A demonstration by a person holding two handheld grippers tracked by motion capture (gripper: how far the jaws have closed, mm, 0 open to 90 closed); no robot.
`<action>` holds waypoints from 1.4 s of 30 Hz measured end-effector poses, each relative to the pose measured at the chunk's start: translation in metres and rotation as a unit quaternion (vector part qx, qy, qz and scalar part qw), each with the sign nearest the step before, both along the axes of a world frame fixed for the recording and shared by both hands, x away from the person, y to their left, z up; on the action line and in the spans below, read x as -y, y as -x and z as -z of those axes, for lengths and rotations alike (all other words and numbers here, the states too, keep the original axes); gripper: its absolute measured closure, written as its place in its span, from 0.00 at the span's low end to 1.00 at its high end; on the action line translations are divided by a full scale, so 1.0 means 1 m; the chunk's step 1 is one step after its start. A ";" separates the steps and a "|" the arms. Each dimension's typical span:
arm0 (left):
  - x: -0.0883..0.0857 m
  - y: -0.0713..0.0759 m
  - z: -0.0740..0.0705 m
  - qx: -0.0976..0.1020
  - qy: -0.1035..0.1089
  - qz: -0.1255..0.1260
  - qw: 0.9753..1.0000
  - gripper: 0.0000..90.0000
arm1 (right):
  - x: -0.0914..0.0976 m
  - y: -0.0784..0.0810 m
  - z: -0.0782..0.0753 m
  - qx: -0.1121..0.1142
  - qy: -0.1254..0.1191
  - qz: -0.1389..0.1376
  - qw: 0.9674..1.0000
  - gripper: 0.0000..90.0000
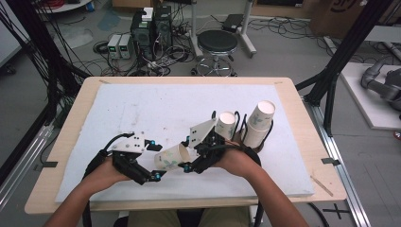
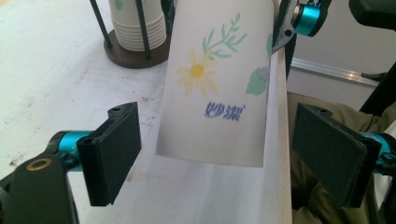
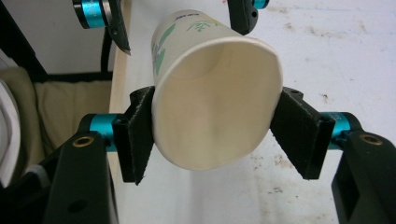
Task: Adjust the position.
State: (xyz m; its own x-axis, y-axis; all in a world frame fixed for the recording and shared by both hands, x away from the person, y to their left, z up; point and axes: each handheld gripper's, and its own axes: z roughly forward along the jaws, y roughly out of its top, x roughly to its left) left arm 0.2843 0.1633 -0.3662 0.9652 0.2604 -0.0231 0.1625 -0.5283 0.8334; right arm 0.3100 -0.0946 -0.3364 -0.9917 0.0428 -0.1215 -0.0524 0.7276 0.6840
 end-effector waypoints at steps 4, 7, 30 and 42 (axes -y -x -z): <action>0.002 -0.001 0.000 -0.003 -0.010 0.003 1.000 0.19 | -0.008 0.001 -0.004 0.010 0.026 -0.007 1.000 0.38; 0.003 -0.002 0.000 -0.004 -0.020 0.007 1.000 0.20 | -0.012 0.002 -0.005 0.015 0.035 -0.012 0.999 0.38; 0.019 -0.005 0.009 -0.021 -0.087 0.027 0.996 0.28 | -0.032 0.005 -0.003 0.029 0.101 -0.035 0.994 0.37; 0.024 -0.006 0.013 -0.028 -0.101 0.039 0.994 0.38 | -0.038 0.008 0.003 0.022 0.116 -0.042 0.992 0.37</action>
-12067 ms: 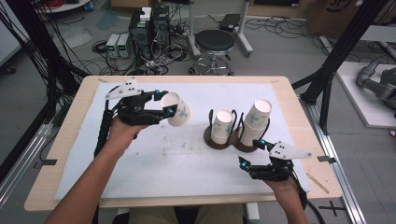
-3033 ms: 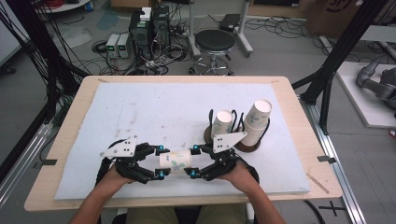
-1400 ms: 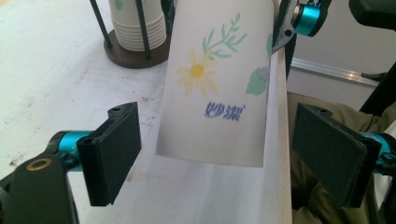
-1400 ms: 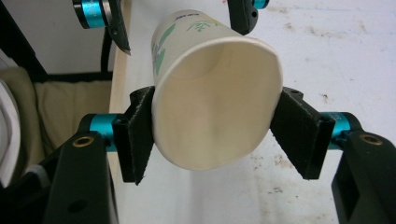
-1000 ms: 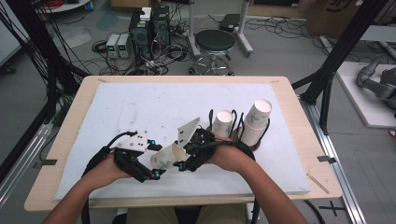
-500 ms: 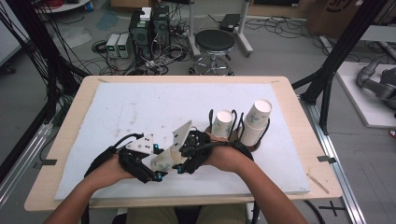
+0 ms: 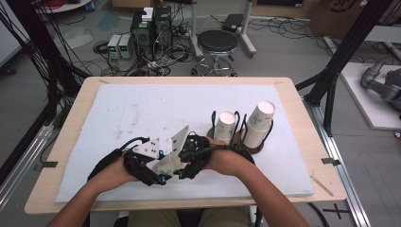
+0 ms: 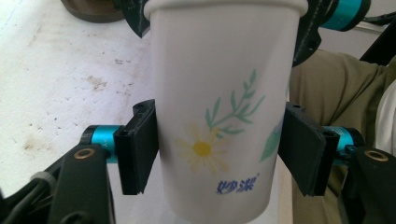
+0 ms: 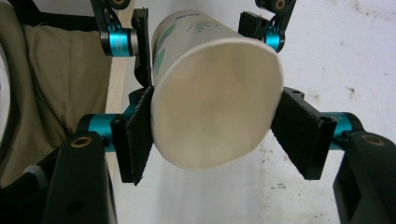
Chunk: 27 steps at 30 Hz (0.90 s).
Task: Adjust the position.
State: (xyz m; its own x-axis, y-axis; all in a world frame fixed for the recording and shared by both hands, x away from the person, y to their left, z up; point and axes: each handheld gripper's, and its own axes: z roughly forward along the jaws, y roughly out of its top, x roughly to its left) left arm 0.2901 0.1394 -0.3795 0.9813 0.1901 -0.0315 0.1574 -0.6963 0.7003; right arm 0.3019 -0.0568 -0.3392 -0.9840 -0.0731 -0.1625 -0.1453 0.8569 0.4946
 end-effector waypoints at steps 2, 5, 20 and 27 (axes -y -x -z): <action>0.001 0.000 0.001 0.000 -0.004 0.002 1.000 0.39 | -0.001 0.000 0.001 -0.002 0.003 -0.002 1.000 0.37; 0.002 -0.001 0.002 -0.005 -0.006 0.003 1.000 0.39 | -0.002 0.000 0.001 -0.001 0.007 -0.003 1.000 0.37; 0.000 -0.002 0.007 -0.017 0.013 -0.005 1.000 0.38 | 0.002 -0.005 0.003 -0.022 -0.022 0.014 0.999 0.30; -0.015 -0.006 0.015 -0.025 0.055 -0.039 0.997 0.37 | 0.020 -0.010 -0.002 -0.047 -0.097 0.057 0.993 0.25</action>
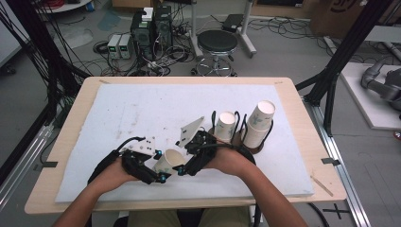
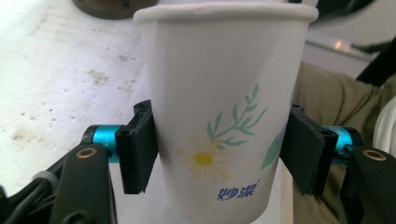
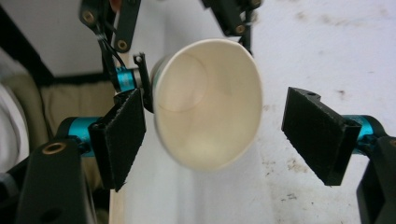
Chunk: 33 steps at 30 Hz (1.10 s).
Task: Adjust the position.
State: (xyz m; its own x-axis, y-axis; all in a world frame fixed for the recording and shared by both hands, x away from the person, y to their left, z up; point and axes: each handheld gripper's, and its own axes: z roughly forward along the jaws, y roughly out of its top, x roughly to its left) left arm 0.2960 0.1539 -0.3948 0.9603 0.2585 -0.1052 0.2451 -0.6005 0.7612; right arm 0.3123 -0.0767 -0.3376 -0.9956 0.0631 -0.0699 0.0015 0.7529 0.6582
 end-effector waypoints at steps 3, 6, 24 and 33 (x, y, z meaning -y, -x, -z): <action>-0.008 0.000 0.004 0.000 0.030 -0.023 0.999 0.37 | 0.014 -0.001 -0.002 -0.006 -0.037 0.023 0.999 0.25; -0.017 0.000 0.009 0.005 0.058 -0.046 0.997 0.36 | 0.029 -0.001 0.000 -0.006 -0.073 0.049 0.996 0.25; -0.057 0.000 0.021 0.058 0.184 -0.149 0.970 0.35 | 0.109 0.015 0.042 0.003 -0.180 0.184 0.966 0.25; -0.076 0.001 0.019 0.106 0.246 -0.180 0.946 0.35 | 0.139 0.021 0.057 0.015 -0.197 0.227 0.954 0.25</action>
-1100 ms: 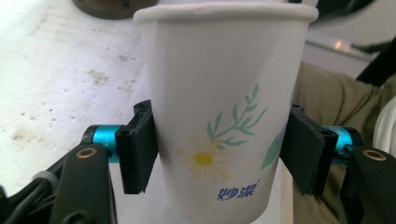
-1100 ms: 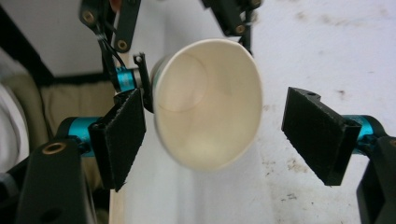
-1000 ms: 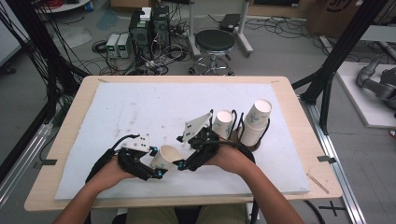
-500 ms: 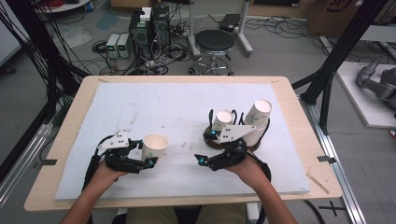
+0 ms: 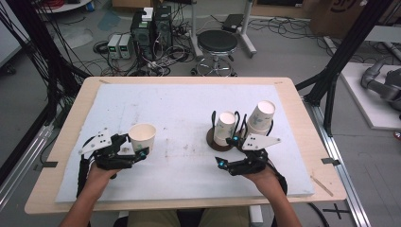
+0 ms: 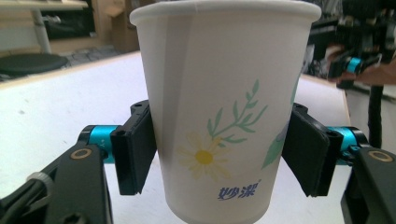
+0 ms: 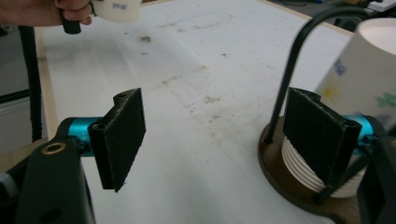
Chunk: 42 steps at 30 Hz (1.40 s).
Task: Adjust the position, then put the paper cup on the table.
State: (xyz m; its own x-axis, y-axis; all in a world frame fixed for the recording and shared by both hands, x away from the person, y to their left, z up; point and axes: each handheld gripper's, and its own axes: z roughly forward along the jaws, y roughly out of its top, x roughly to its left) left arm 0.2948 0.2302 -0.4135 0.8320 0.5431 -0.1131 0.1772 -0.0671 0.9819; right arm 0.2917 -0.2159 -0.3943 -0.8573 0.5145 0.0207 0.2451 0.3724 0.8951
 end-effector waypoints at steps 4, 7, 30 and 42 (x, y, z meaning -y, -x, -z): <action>-0.008 0.001 0.002 0.017 0.010 -0.013 1.000 0.35 | 0.008 0.002 0.003 0.003 -0.001 0.009 1.000 0.25; -0.011 0.002 0.003 0.021 0.009 -0.015 1.000 0.35 | 0.011 0.005 0.005 0.003 -0.001 0.013 1.000 0.25; -0.032 0.007 0.002 0.058 0.029 -0.069 0.996 0.35 | 0.017 0.011 0.005 0.016 0.003 0.026 1.000 0.25; -0.034 0.001 0.005 0.054 0.036 -0.077 0.995 0.35 | 0.022 0.008 0.004 0.014 -0.014 0.029 0.999 0.25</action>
